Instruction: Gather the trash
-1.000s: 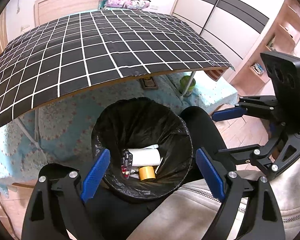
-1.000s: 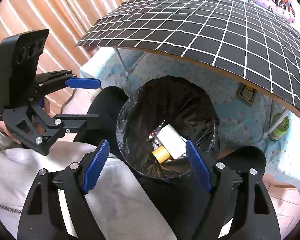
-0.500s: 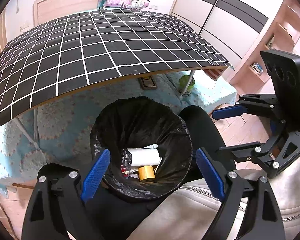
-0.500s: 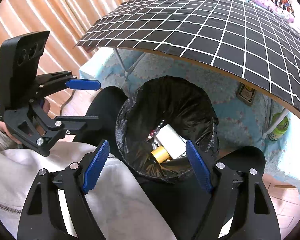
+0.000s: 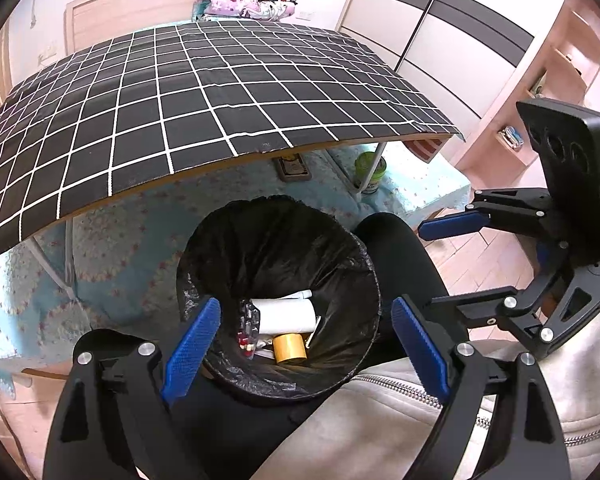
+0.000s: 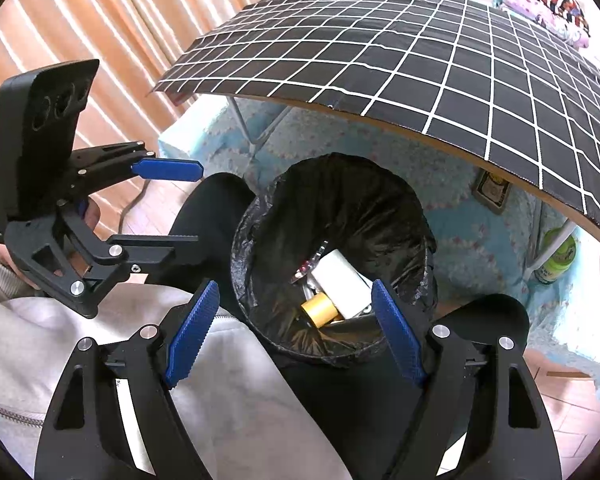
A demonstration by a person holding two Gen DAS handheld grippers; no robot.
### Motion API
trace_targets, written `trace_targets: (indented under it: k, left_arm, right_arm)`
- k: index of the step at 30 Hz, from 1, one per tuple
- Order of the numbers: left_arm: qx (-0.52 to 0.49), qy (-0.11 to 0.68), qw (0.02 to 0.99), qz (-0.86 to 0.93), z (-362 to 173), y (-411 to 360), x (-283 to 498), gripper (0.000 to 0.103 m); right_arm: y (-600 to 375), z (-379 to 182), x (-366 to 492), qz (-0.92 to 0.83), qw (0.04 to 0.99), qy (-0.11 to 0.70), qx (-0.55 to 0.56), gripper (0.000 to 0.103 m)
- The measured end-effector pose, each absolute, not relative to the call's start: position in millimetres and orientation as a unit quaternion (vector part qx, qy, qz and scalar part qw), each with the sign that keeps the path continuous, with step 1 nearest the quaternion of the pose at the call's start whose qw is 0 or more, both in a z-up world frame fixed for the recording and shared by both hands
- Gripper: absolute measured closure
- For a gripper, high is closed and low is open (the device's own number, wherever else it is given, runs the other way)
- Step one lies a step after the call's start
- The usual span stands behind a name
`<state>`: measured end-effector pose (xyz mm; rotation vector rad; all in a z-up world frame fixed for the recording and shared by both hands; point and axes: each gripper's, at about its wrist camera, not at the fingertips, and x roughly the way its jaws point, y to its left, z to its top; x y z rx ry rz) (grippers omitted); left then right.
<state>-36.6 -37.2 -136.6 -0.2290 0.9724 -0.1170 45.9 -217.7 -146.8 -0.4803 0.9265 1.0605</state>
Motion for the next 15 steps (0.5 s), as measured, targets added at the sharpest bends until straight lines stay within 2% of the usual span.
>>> trace_targets:
  k: [15]
  left_arm:
    - [-0.106, 0.464, 0.878, -0.061, -135.0, -41.9, -36.6, 0.018]
  right_arm:
    - [-218.7, -145.7, 44.5, 0.484, 0.736, 0.419, -0.218, 0.025]
